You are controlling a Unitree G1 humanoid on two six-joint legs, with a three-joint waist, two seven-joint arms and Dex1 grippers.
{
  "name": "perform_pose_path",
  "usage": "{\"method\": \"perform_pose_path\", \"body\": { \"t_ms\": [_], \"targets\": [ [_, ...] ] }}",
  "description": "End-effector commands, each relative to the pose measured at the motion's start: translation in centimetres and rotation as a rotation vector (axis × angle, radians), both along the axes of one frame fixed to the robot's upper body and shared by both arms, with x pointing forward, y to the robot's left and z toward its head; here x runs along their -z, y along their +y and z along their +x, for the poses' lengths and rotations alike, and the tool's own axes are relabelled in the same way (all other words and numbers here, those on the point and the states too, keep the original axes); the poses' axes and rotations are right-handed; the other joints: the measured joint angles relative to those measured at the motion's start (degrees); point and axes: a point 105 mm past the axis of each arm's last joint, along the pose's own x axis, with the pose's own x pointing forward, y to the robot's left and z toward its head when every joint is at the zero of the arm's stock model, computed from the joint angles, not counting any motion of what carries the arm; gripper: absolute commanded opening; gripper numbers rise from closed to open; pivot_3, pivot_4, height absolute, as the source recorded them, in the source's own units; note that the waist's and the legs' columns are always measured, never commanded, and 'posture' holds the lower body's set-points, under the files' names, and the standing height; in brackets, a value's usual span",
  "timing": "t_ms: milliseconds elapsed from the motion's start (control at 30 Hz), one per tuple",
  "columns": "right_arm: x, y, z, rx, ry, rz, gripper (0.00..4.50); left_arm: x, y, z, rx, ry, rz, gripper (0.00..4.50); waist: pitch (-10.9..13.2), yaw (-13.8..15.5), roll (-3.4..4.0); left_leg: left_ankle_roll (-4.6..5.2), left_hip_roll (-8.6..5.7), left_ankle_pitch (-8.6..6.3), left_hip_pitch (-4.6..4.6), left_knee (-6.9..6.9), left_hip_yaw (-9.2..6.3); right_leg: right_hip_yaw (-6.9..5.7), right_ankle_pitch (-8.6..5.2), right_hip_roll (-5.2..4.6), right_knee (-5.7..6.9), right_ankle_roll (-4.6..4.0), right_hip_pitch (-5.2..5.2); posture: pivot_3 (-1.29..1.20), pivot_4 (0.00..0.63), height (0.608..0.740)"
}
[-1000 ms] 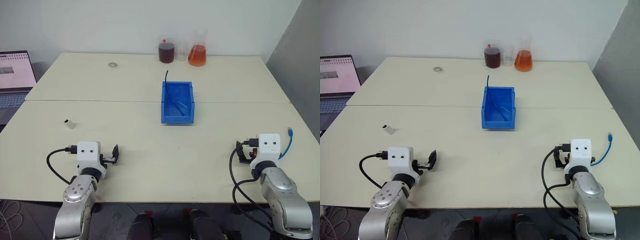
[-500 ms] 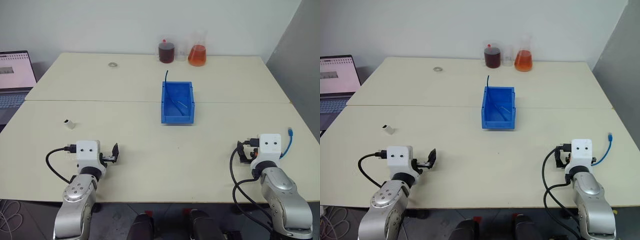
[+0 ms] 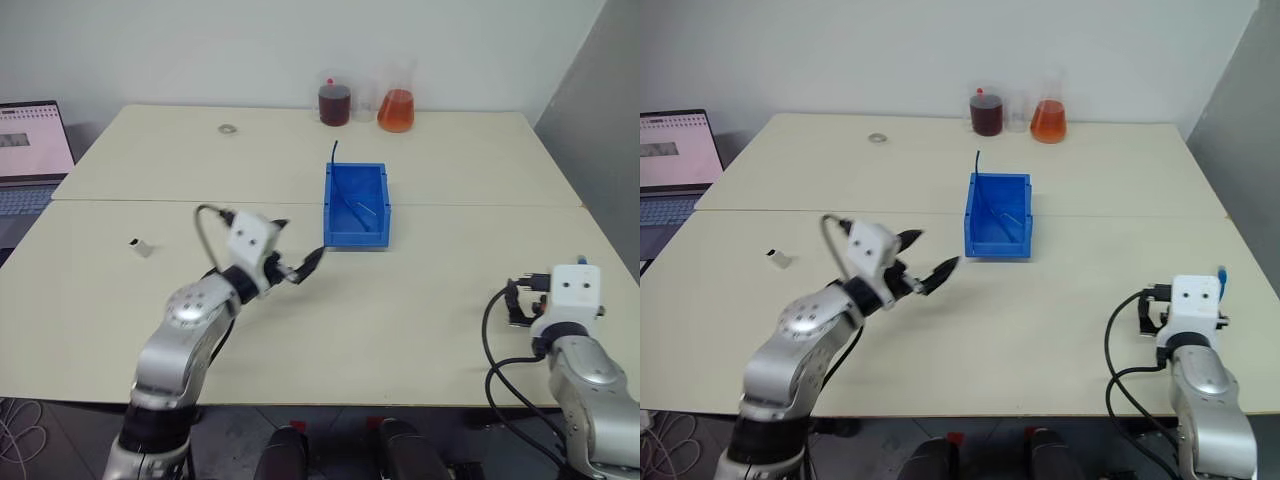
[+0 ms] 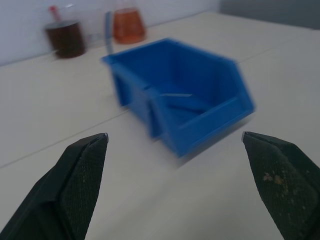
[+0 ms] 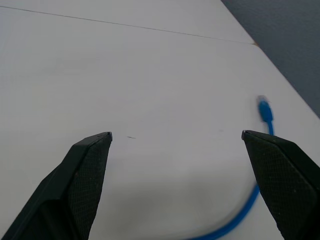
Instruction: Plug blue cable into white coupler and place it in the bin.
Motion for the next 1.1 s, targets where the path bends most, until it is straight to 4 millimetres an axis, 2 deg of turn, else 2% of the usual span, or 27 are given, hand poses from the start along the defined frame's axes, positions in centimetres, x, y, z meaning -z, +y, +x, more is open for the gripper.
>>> {"method": "perform_pose_path", "body": {
  "t_ms": [33, 133, 200, 367, 467, 667, 933, 1033, 1100],
  "targets": [
    [-1.8, -2.3, -0.8, 0.052, -0.01, -0.04, 4.42, 0.6, -3.8, -1.3, 0.301, 0.01, 0.08, 4.5, -0.04, -0.09, 0.06, 0.0, -0.01, 0.0, 0.0, 0.01, 0.01, 0.01, 0.0, -0.01, 0.0, -0.01, 0.01, 0.0, 0.15, 0.74],
    [-1.8, -5.8, -0.5, 0.104, 0.049, -0.032, 4.42, 1.9, -6.1, -1.2, 0.44, -0.017, 0.184, 4.5, -0.05, -0.17, 0.1, 0.01, -0.04, 0.0, 0.02, 0.01, 0.05, 0.04, 0.0, 0.0, -0.01, 0.0, 0.01, 0.0, 0.15, 0.74],
    [-1.3, -7.2, 0.2, 0.099, 0.09, 0.028, 4.42, 2.5, -7.3, -0.8, 0.487, -0.043, 0.223, 4.5, -0.06, -0.18, 0.1, 0.04, -0.05, 0.01, 0.04, 0.02, 0.07, 0.07, 0.03, -0.01, -0.02, -0.01, 0.04, 0.0, 0.15, 0.74],
    [0.2, -9.5, 2.0, 0.084, 0.138, 0.157, 4.42, 2.6, -9.8, -0.4, 0.549, -0.098, 0.225, 4.5, -0.06, -0.24, 0.1, 0.1, -0.05, 0.03, 0.03, 0.0, 0.07, 0.09, 0.04, 0.03, -0.02, -0.06, 0.04, 0.0, 0.15, 0.74],
    [0.8, -11.0, 2.7, 0.1, 0.154, 0.19, 4.42, 2.4, -10.4, -0.6, 0.557, -0.11, 0.2, 4.5, -0.1, -0.17, 0.19, 0.1, -0.08, 0.03, 0.0, -0.01, 0.09, 0.12, 0.05, 0.0, -0.03, -0.06, 0.02, 0.0, 0.15, 0.74],
    [2.3, -12.2, 4.1, 0.055, 0.179, 0.274, 4.42, 2.5, -10.4, -1.0, 0.53, -0.101, 0.156, 4.5, -0.15, -0.16, 0.27, 0.11, -0.13, 0.03, 0.01, 0.0, 0.11, 0.15, 0.05, -0.05, -0.02, -0.05, 0.02, 0.0, 0.15, 0.74],
    [2.9, -11.8, 5.7, -0.016, 0.171, 0.424, 4.42, 1.8, -9.8, -1.0, 0.498, -0.081, 0.126, 4.5, -0.16, -0.77, 0.28, 0.14, -0.11, 0.06, 0.07, 0.05, 0.12, 0.18, 0.12, -0.04, 0.01, 0.06, 0.08, 0.0, 0.15, 0.74],
    [3.0, -12.3, 5.9, 0.001, 0.157, 0.47, 4.0, 1.8, -9.6, -1.0, 0.493, -0.076, 0.127, 4.5, -0.15, -0.98, 0.28, 0.16, -0.11, 0.07, 0.07, 0.06, 0.12, 0.18, 0.13, -0.03, 0.0, 0.08, 0.09, 0.0, 0.15, 0.74],
    [3.1, -12.6, 5.9, 0.014, 0.156, 0.485, 3.47, 1.8, -9.5, -1.0, 0.491, -0.072, 0.129, 4.5, -0.15, -1.01, 0.27, 0.16, -0.12, 0.07, 0.06, 0.06, 0.12, 0.18, 0.13, -0.03, 0.0, 0.08, 0.1, 0.0, 0.15, 0.74]
  ]
}}
